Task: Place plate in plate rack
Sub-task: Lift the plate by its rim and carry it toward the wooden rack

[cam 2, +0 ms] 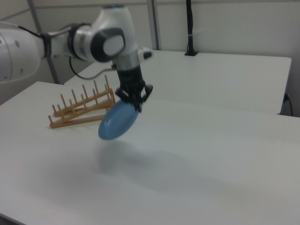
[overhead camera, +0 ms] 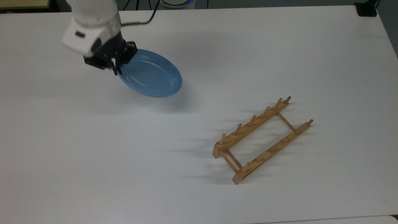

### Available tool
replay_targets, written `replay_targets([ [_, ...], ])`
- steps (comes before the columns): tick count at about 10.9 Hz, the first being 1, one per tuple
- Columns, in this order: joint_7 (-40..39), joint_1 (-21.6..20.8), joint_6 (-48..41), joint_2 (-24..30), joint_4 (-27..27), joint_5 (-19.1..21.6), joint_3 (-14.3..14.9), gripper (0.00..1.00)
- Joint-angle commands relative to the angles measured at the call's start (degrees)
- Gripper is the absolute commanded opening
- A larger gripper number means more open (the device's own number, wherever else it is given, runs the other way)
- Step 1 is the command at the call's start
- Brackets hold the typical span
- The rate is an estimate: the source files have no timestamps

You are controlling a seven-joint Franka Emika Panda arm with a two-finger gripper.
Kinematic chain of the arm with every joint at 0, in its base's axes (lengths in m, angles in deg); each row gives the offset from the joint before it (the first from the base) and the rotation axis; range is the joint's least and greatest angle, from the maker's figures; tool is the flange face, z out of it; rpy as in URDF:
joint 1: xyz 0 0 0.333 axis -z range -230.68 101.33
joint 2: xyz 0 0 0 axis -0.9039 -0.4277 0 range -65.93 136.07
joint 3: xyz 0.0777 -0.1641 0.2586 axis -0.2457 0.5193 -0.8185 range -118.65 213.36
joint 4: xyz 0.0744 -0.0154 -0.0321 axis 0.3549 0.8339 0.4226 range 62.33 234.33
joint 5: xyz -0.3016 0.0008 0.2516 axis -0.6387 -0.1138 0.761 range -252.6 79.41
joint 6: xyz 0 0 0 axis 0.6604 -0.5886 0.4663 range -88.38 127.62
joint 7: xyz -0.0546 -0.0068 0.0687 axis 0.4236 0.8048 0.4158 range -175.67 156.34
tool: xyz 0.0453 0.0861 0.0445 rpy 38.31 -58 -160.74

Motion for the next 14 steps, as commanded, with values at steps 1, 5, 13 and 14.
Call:
replay_targets([
  [1, 5.9, -3.8, 6.1, 4.3, -3.3, -6.1, -0.4, 0.00],
  [5, 33.0, -16.6, 14.2, 3.9, -4.9, -25.2, 0.1, 0.00],
  [13, 63.8, -40.7, 7.7, -1.2, -8.6, -43.6, -0.3, 0.00],
  [14, 66.3, -43.5, 6.0, -1.9, -8.7, -45.8, -0.3, 0.00],
])
